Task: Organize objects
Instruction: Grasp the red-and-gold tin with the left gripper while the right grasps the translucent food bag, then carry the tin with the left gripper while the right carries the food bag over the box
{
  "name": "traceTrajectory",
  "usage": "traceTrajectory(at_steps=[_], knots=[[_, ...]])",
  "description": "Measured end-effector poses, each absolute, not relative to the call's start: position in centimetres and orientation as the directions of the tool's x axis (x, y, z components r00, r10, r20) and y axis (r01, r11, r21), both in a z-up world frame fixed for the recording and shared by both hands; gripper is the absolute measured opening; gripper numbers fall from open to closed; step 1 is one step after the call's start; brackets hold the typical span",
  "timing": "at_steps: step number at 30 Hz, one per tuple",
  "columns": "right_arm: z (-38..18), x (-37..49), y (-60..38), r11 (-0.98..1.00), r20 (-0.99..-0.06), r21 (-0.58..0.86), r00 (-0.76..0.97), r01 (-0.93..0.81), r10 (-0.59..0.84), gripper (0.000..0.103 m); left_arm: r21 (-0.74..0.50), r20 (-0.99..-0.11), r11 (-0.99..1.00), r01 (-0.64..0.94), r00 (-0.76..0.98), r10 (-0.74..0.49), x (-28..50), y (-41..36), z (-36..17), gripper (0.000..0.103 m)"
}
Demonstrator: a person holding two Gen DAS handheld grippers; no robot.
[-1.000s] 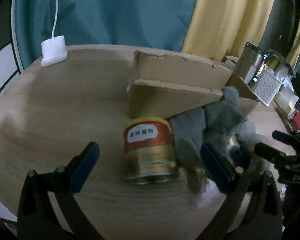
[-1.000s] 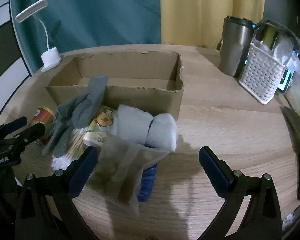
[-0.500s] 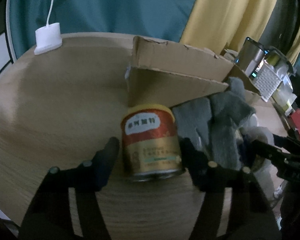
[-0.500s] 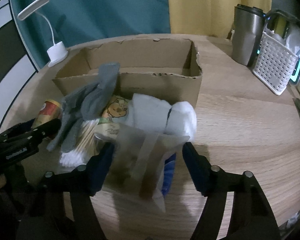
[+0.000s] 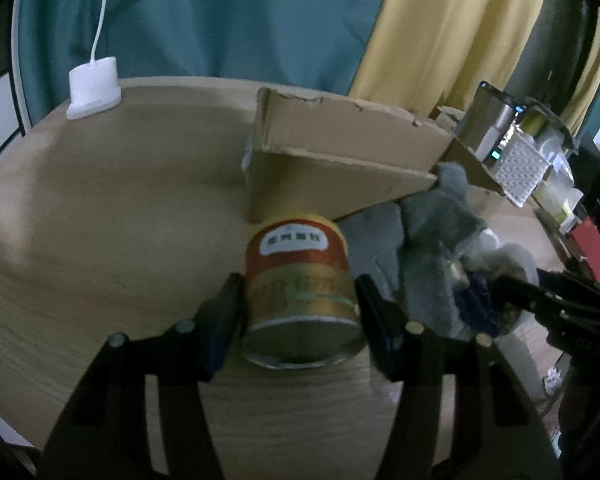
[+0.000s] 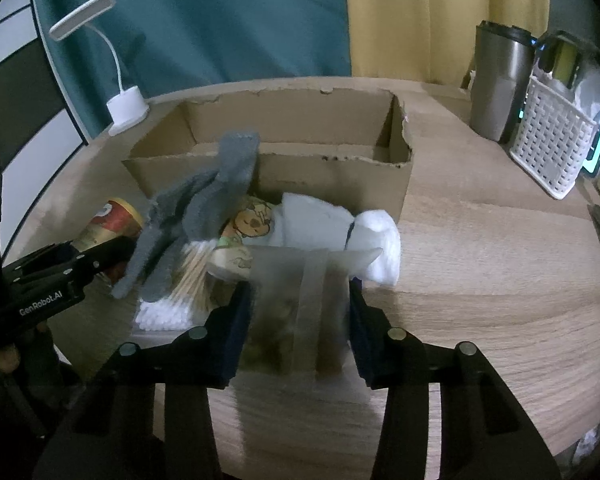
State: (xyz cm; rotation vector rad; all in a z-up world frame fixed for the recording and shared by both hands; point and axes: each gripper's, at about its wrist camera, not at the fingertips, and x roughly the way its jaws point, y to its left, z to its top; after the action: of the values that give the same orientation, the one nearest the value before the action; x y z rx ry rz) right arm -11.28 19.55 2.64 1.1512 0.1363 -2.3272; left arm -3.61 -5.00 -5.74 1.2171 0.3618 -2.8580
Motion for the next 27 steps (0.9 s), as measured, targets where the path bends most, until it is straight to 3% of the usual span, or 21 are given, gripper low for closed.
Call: traceTrajectory(at_steps=[27], knots=[[6.8, -13.2, 20.6, -0.850, -0.700, 0.133, -0.558, 0.511, -0.445, 0.047, -0.198, -0.683, -0.976, 0.086, -0.727, 0.075, -4.7, -4.2, -2.3, 0.056]])
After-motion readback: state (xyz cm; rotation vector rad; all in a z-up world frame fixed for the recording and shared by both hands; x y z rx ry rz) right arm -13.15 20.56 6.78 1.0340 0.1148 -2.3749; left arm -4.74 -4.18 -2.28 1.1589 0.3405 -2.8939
